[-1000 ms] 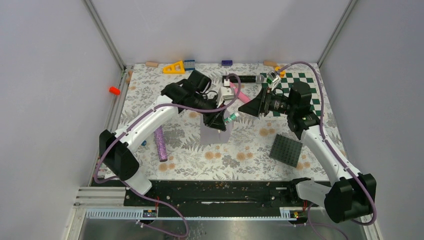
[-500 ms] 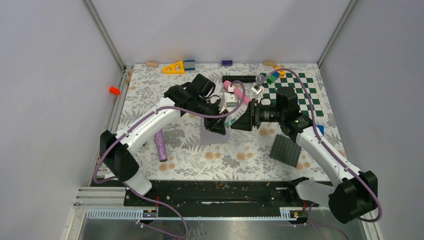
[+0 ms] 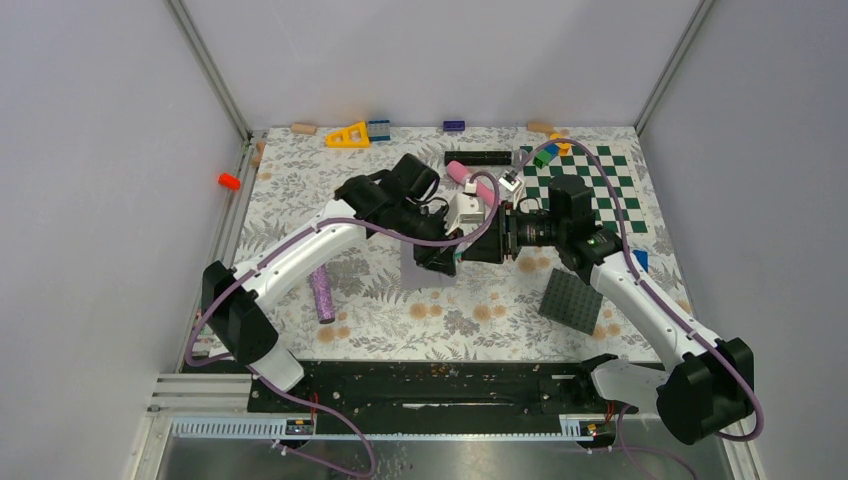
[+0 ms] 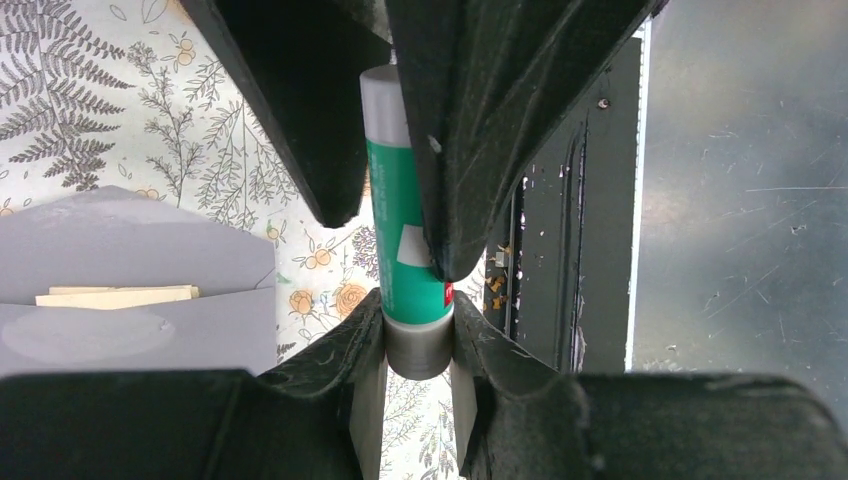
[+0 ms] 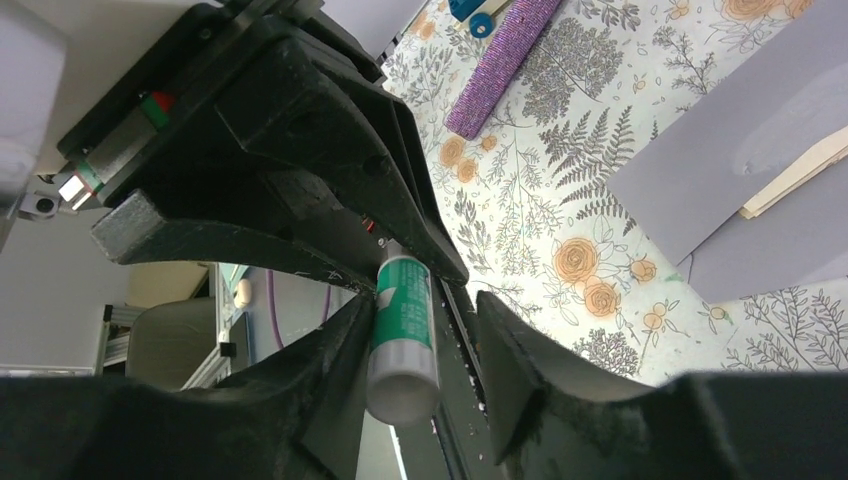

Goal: Place the letter into the envelope and seal it
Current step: Adjust the solid glue, then open the solid glue cap from the solid glue, then place the solid glue cap at the center of the board, then unscrew the solid glue.

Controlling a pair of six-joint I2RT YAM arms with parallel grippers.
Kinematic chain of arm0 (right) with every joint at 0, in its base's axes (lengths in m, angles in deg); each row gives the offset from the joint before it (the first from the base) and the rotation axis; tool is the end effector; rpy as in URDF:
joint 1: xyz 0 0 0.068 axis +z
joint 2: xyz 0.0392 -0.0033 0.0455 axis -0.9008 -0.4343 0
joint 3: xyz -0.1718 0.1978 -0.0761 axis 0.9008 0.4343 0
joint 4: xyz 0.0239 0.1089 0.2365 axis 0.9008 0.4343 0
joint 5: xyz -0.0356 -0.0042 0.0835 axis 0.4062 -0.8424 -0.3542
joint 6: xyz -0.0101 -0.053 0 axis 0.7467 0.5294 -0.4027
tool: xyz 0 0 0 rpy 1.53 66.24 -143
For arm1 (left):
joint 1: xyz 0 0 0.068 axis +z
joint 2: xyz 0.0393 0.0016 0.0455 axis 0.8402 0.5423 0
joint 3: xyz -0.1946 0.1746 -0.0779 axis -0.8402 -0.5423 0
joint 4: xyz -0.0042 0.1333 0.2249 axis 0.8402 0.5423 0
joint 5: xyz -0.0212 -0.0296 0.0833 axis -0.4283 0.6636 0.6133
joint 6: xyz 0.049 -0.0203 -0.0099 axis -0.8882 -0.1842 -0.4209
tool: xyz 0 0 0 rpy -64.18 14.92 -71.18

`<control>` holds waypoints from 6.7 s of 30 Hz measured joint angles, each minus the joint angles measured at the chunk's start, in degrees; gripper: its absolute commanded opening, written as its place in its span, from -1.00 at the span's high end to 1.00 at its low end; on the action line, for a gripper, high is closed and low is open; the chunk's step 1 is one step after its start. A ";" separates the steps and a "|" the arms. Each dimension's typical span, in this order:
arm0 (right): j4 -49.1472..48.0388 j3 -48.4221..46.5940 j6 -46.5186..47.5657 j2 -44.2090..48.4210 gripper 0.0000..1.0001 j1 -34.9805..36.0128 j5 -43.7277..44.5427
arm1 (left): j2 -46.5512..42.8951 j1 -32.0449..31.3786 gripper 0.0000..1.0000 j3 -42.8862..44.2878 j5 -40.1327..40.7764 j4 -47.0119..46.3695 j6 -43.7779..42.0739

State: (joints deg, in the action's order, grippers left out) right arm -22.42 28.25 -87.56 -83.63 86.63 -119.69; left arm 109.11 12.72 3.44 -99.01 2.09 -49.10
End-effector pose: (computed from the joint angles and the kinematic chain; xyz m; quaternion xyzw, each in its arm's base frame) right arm 0.2265 0.1248 0.3169 -0.2737 0.7236 0.5404 0.3308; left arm 0.2216 -0.2501 0.3434 0.5832 0.6857 -0.3817 0.2097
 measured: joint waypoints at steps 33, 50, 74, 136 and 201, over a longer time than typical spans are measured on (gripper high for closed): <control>-24.17 8.81 -21.49 1.07 1.00 -8.00 -2.95 | -9.68 8.13 -0.56 -6.25 -0.92 -16.41 13.46; -36.54 11.08 -31.56 -1.20 1.00 -8.87 -5.31 | -7.52 8.13 -0.22 -8.50 -6.82 -24.46 22.67; -41.72 11.72 -35.87 -1.92 1.00 -8.87 -6.93 | -6.56 8.35 0.64 -9.40 -8.37 -26.67 25.57; -6.86 5.11 -4.26 12.72 1.00 -13.60 8.17 | 18.71 15.45 0.89 -7.74 53.83 11.61 -16.00; -24.98 7.21 -20.06 -0.20 1.00 -5.05 -8.00 | -8.31 4.22 -0.96 0.79 3.56 -10.40 8.98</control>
State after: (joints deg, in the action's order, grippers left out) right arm -47.40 35.47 -107.62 -83.83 81.58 -127.69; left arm 100.81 16.94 4.23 -95.45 -8.31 -40.12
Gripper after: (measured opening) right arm 0.296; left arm 0.985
